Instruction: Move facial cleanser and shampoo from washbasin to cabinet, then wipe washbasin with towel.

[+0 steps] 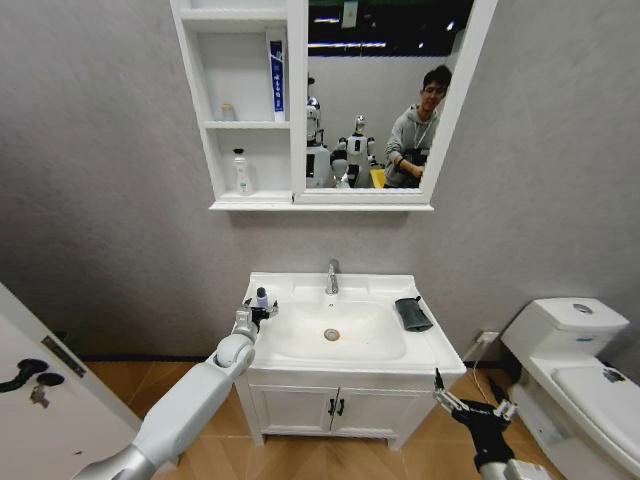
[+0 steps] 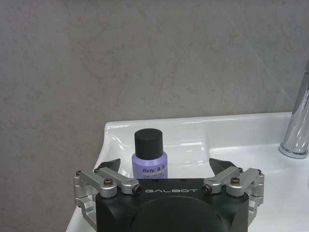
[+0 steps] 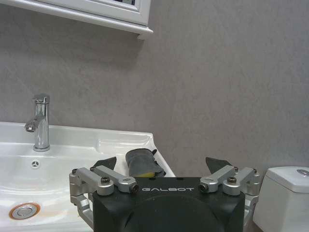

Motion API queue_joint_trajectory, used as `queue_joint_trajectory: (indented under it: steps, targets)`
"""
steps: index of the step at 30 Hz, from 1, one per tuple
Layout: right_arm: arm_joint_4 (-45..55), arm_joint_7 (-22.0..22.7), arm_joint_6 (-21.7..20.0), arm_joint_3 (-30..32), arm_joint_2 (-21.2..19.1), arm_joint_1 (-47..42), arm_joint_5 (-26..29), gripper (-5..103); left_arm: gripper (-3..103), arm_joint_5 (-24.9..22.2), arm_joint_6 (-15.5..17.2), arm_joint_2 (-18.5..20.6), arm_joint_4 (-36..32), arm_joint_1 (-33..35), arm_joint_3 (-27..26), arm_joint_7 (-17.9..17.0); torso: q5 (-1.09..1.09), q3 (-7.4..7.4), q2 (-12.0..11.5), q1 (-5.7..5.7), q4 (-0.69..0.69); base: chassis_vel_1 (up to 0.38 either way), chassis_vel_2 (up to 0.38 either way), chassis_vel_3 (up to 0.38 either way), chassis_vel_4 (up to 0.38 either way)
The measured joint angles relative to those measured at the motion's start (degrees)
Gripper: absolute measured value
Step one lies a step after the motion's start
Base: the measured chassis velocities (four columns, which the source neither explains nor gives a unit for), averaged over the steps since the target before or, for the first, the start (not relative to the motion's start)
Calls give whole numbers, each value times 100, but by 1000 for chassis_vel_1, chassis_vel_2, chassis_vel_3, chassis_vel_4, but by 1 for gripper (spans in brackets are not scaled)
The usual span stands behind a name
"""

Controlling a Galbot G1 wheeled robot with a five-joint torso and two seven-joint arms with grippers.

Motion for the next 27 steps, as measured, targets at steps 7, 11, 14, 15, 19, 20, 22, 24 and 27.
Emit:
queue_joint_trajectory:
  steps: [7, 11, 14, 15, 19, 20, 22, 24, 27]
  targets:
    - [18, 6, 0, 11, -5, -6, 40, 100, 100, 84, -19, -112, 223, -65, 14, -81, 0, 0, 0, 0, 1, 0, 0, 0, 0]
    - [27, 8, 0, 10, -1, -14, 47, 100, 100, 104, -24, -177, 370, -149, 19, -96, 0, 0, 0, 0, 0, 0, 0, 0, 0]
    - [36, 9, 7, 11, 0, -19, 51, 100, 100, 106, -21, -224, 470, -203, 37, -143, 0, 0, 0, 0, 0, 0, 0, 0, 0]
    - [43, 9, 21, 14, -2, -19, 55, 100, 100, 97, -2, -250, 507, -223, 41, -191, 0, 0, 0, 0, 0, 0, 0, 0, 0]
    - [52, 9, 36, 22, -7, -21, 69, 100, 100, 71, 24, -278, 548, -233, 47, -242, 0, 0, 0, 0, 0, 0, 0, 0, 0]
    - [52, 9, 39, 23, -8, -21, 76, 100, 100, 71, 28, -288, 577, -236, 48, -251, 0, 0, 0, 0, 1, 0, 0, 0, 0]
    - [52, 9, 40, 23, -8, -20, 79, 100, 100, 70, 33, -300, 600, -237, 48, -258, 0, 0, 0, 0, 1, 0, 0, 0, 0]
    - [51, 8, 45, 20, -7, -19, 80, 100, 101, 38, 39, -334, 656, -249, 43, -268, 0, 0, 0, 0, 0, 0, 0, 0, 0]
    - [51, -9, 80, 7, -1, -36, 75, 100, 92, -19, 38, -356, 704, -276, 26, -260, 0, 0, 0, 0, 0, 0, 0, 0, 0]
